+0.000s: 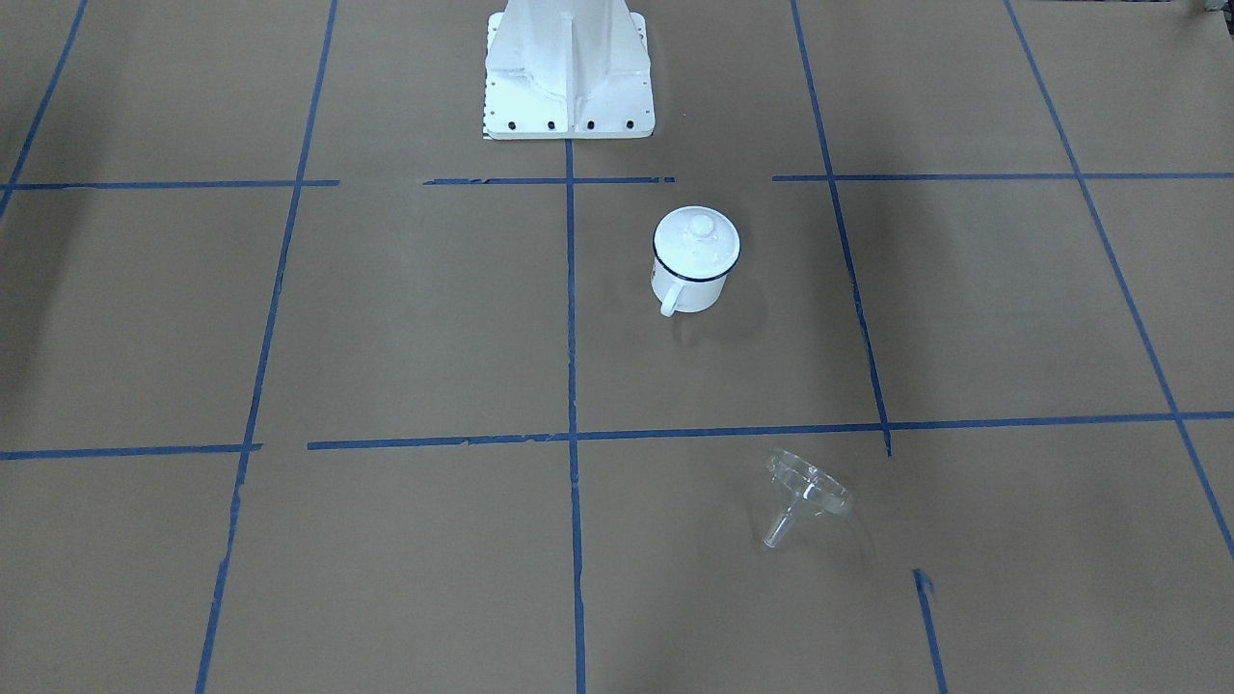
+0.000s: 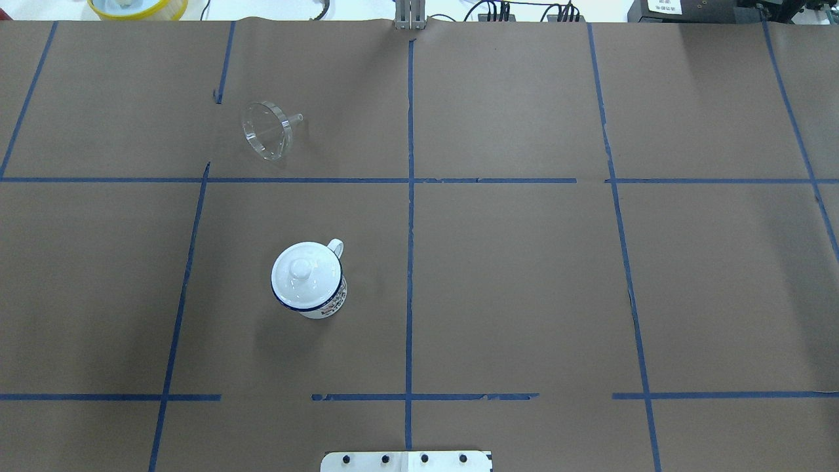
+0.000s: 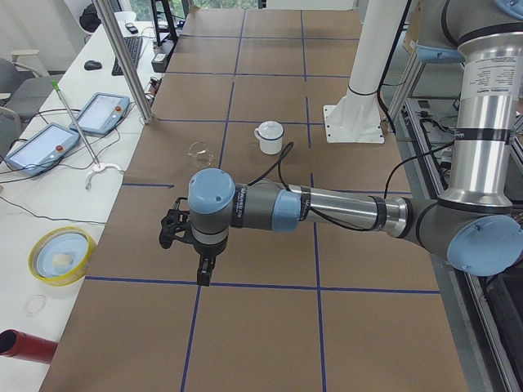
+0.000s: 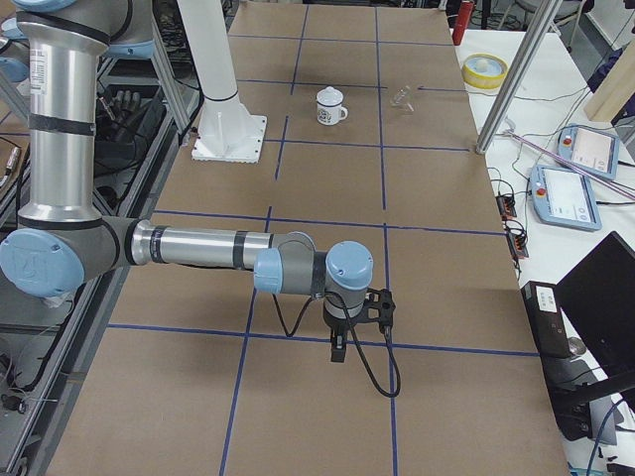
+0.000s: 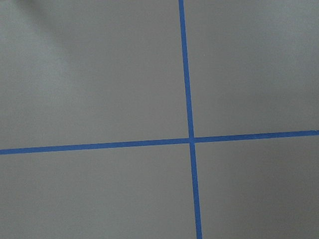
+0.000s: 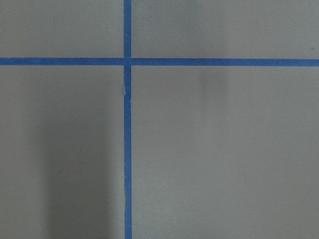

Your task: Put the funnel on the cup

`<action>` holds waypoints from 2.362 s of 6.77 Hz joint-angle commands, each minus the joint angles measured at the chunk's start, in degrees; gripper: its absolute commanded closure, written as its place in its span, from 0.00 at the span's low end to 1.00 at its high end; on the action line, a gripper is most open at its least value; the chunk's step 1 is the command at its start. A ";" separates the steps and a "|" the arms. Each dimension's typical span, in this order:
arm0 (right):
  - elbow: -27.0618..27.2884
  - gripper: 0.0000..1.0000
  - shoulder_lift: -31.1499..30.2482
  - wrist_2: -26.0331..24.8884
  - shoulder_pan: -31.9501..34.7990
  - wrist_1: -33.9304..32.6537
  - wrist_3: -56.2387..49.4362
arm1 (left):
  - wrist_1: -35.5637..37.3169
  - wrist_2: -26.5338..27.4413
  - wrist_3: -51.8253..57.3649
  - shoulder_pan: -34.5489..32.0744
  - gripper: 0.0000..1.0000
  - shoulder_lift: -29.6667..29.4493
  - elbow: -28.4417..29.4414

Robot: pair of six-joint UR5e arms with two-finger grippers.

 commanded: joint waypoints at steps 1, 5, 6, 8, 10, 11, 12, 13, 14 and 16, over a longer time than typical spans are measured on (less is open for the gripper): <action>0.06 0.00 0.00 0.00 0.00 0.00 0.00 | -1.27 -0.10 -0.07 0.03 0.00 2.14 -0.25; 0.06 0.00 0.00 0.00 0.00 0.00 0.00 | -3.83 -0.10 -0.51 -0.05 0.00 4.52 0.19; 0.06 0.00 0.00 0.00 0.00 0.00 0.00 | -3.91 -0.10 -10.35 0.03 0.00 4.27 -0.94; -0.03 0.00 0.00 0.00 0.00 0.00 0.00 | -11.80 0.17 -28.92 1.61 0.00 4.61 -4.97; 0.06 0.00 0.00 0.00 0.00 0.00 0.00 | -12.00 0.87 -43.93 11.24 0.00 3.93 -10.42; -0.03 0.00 0.00 0.00 0.00 0.00 0.00 | -11.91 2.78 -52.20 17.64 0.00 2.35 -13.84; -0.03 0.00 0.00 0.00 0.00 0.00 0.00 | -11.30 3.59 -60.89 21.44 0.00 -1.93 -14.74; -0.03 0.00 0.00 0.00 0.00 0.00 0.00 | -10.95 3.94 -70.81 29.14 0.00 -4.32 -16.75; 0.06 0.00 0.00 0.00 0.00 0.00 0.00 | -7.73 4.82 -82.40 34.96 0.00 -8.87 -18.25; -0.03 0.00 0.00 0.00 0.00 0.00 0.00 | 9.64 6.31 -91.11 44.30 0.00 -24.66 -18.62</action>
